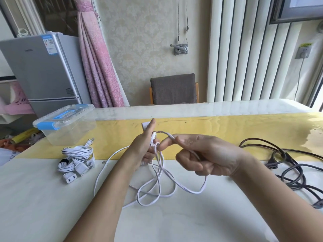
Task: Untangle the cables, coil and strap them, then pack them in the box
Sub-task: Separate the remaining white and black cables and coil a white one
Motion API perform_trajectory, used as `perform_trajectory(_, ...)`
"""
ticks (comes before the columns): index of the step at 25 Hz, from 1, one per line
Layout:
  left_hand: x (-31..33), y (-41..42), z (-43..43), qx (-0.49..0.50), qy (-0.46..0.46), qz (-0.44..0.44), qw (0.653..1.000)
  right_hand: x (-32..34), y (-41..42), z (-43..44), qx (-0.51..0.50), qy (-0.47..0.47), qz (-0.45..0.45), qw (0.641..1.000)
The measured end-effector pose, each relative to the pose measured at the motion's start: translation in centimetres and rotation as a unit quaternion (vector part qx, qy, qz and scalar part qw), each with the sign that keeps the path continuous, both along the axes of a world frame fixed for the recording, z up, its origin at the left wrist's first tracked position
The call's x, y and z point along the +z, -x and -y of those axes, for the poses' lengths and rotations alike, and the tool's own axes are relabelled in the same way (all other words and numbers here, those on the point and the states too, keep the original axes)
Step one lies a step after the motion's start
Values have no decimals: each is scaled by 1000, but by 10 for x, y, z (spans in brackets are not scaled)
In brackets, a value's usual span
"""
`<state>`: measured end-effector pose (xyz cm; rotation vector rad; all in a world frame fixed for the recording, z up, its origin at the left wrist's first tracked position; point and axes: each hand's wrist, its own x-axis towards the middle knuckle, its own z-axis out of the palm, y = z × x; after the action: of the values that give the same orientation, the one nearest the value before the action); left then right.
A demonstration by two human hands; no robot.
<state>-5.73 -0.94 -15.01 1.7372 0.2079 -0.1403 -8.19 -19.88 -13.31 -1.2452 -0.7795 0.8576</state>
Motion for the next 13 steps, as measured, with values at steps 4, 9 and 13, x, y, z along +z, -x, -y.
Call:
perform_trajectory(4,-2,-12,-2,66,12,77,995,-2,8,-7,9,75,67,995)
perform_trajectory(9,-1,-20,-10,45,346,64,935,-7,16,-19,0,174,158,972)
perform_trajectory(13,2,-18,-16,-7,560,61,826,-14,11,-20,-19,237,212,948)
